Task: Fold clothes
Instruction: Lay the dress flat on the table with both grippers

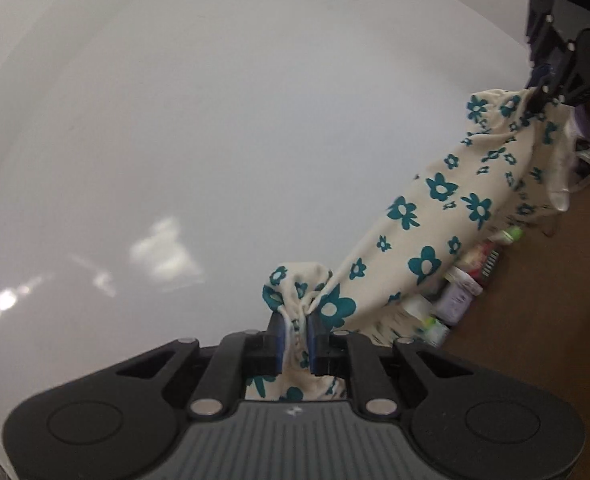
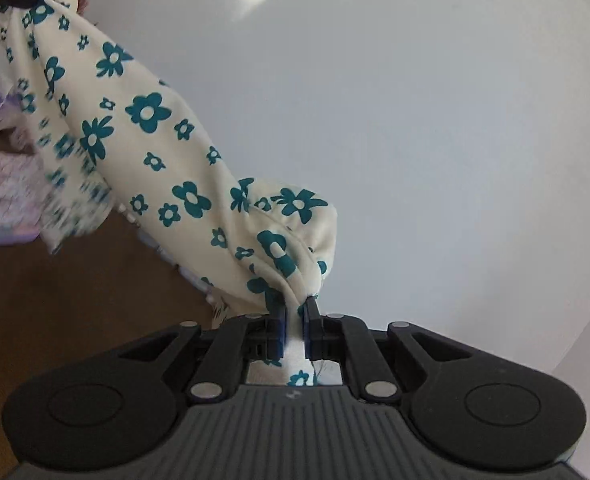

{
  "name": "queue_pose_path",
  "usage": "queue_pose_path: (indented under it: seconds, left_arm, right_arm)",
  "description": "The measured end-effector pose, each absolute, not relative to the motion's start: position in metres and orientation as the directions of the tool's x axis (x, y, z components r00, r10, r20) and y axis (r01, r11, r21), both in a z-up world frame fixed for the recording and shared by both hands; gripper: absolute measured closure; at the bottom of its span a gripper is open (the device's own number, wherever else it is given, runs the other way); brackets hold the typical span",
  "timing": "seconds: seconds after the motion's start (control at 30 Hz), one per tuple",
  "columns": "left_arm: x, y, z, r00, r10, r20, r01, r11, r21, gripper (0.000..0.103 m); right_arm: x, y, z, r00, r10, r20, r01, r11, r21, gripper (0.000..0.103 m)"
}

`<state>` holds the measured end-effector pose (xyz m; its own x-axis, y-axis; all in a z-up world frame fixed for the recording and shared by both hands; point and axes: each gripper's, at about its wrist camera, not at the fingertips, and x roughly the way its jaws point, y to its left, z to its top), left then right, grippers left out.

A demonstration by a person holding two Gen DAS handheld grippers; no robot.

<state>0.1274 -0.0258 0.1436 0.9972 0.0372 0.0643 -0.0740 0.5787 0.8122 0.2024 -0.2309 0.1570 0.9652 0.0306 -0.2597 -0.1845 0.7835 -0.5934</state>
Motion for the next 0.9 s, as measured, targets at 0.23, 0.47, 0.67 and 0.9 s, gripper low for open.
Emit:
queue_pose_path:
  seconds: [0.23, 0.47, 0.67, 0.9]
  left_arm:
    - [0.066, -0.018, -0.018, 0.877, -0.016, -0.48, 0.389, 0.61, 0.691, 0.091]
    - [0.066, 0.022, 0.013, 0.801, -0.119, -0.586, 0.423, 0.805, 0.415, 0.044]
    - [0.063, 0.032, 0.04, 0.773, -0.238, -0.588, 0.439, 0.87, 0.226, 0.03]
    - [0.09, 0.02, 0.003, 0.737, -0.205, -0.644, 0.428, 0.879, 0.21, 0.062]
  right_arm:
    - [0.156, -0.257, 0.022, 0.773, 0.097, -0.627, -0.469, 0.752, -0.462, 0.091]
    - [0.142, -0.294, 0.044, 0.623, 0.328, -0.71, -0.484, 0.875, -0.02, 0.055]
    - [0.14, -0.302, 0.045, 0.629, 0.351, -0.694, -0.464, 0.886, 0.027, 0.049]
    - [0.129, -0.292, 0.021, 0.593, 0.3, -0.747, -0.497, 0.867, -0.046, 0.091]
